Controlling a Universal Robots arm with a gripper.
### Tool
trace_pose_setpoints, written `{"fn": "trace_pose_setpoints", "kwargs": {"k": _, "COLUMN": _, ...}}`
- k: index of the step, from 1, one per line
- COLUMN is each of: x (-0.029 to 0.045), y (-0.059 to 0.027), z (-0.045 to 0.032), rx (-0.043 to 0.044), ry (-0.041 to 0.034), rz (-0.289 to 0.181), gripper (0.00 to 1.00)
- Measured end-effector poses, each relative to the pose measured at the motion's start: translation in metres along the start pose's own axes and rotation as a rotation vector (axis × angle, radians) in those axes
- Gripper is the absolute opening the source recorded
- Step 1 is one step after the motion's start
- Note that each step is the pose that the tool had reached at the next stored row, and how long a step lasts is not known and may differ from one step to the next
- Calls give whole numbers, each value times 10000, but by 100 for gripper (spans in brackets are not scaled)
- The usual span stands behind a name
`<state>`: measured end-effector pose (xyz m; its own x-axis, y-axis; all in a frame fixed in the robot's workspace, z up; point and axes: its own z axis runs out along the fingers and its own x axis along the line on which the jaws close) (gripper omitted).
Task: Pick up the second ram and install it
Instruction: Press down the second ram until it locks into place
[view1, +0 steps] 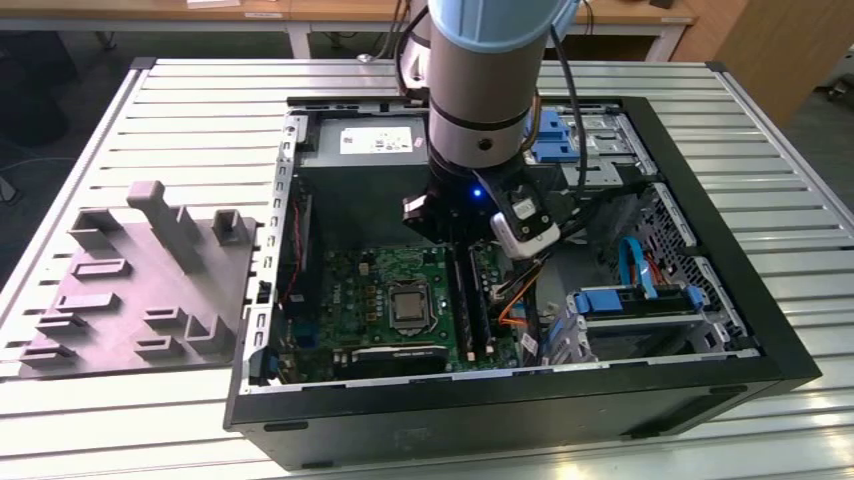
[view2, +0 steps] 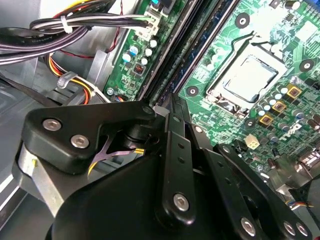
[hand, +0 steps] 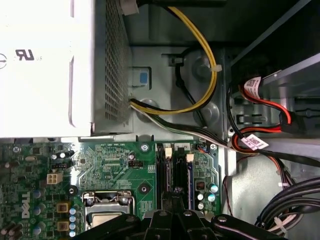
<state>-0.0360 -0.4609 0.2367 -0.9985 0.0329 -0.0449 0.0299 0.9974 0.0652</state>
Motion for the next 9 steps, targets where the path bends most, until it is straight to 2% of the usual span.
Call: {"fn": "trace_pose_setpoints", "kwargs": {"k": 9, "x": 4, "y": 30, "z": 20, "rx": -3, "ry": -1, "rz": -1, "gripper": 10}}
